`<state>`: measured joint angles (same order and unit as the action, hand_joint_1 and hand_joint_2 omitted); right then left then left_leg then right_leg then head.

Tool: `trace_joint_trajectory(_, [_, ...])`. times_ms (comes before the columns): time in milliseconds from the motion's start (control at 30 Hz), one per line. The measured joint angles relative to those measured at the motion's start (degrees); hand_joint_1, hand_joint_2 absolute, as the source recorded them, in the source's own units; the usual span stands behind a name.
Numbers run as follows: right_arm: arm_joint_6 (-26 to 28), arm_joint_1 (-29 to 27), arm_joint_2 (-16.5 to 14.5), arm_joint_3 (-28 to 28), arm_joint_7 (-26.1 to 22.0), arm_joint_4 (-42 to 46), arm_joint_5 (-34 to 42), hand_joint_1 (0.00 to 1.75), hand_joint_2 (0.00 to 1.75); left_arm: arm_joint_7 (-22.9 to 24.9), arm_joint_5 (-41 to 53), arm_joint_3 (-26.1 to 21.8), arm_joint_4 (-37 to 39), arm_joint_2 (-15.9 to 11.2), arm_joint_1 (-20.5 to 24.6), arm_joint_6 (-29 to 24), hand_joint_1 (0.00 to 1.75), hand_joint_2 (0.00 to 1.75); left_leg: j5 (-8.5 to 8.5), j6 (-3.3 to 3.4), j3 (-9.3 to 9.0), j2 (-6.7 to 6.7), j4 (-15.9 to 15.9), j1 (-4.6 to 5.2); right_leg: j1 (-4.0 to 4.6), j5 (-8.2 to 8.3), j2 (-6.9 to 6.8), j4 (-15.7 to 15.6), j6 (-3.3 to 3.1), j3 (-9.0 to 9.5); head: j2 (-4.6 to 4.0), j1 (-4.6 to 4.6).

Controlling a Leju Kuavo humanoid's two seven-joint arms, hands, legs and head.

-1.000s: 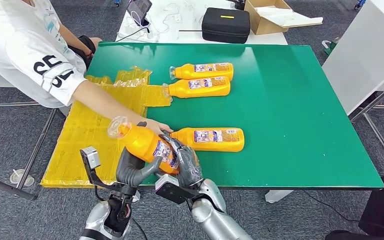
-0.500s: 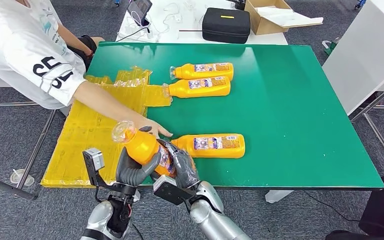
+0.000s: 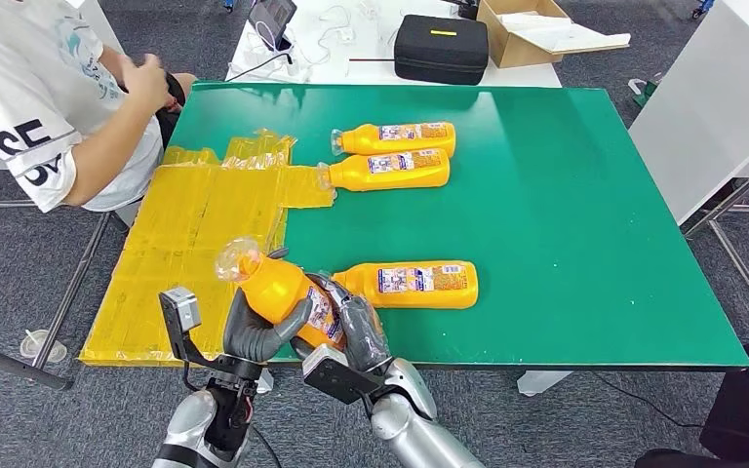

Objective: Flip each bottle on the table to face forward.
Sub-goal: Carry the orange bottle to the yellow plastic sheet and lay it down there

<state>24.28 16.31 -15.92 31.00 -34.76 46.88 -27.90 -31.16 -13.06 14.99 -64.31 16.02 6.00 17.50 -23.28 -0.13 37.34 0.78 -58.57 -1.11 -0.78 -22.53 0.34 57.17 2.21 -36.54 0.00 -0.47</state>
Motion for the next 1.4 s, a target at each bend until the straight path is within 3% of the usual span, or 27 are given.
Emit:
trace_joint_trajectory(67, [0.6,-0.11,-0.03,-0.22,0.02,0.26,0.38,0.0,0.0,1.29,-3.61,-0.69,0.01,-0.01,-0.03,2.18,1.75,1.75,0.0,0.0,0.0,0.0,0.0,0.0,0.0,0.0,0.0,0.0,0.0,0.0,0.01,0.0])
trace_joint_trajectory(300, [1.71,-0.84,-0.05,-2.06,0.92,3.55,2.41,0.0,0.0,4.79,-13.88,-2.93,-0.82,-0.03,0.12,4.85,1.75,1.75,0.0,0.0,0.0,0.0,0.0,0.0,0.0,0.0,0.0,0.0,0.0,0.0,0.0,0.0])
trace_joint_trajectory(767, [-1.39,-4.74,1.04,-6.82,1.46,15.05,8.83,0.0,0.0,-0.52,-8.18,-8.89,-3.5,-1.69,2.96,-6.38,1.75,1.75,0.01,-0.01,-0.01,0.01,0.0,-0.01,0.0,0.01,0.0,0.0,-0.01,0.0,0.0,0.01])
trace_joint_trajectory(1033, [-4.88,-7.6,1.83,-6.86,0.74,23.34,13.56,0.0,0.0,-8.24,10.07,-12.46,-2.44,-3.1,7.48,-24.81,1.75,1.75,0.04,-0.04,-0.01,0.01,0.0,-0.02,0.01,0.03,-0.01,0.01,-0.04,0.0,0.0,0.0])
trace_joint_trajectory(1233, [-6.07,-7.5,1.94,-6.76,-0.4,25.86,17.92,0.0,0.0,-8.79,27.14,-12.26,0.29,-5.47,12.93,-31.39,1.75,1.75,0.1,-0.09,-0.01,0.01,0.0,-0.02,0.01,0.06,0.0,0.01,-0.06,0.01,0.01,0.02])
trace_joint_trajectory(1400, [-6.47,-6.85,1.66,-6.77,-0.88,25.97,20.58,0.0,0.0,-8.79,34.14,-10.72,3.66,-6.8,16.51,-32.91,1.75,1.75,0.12,-0.08,-0.01,0.01,0.0,-0.02,0.01,0.06,0.0,0.02,-0.05,0.02,0.0,0.01])
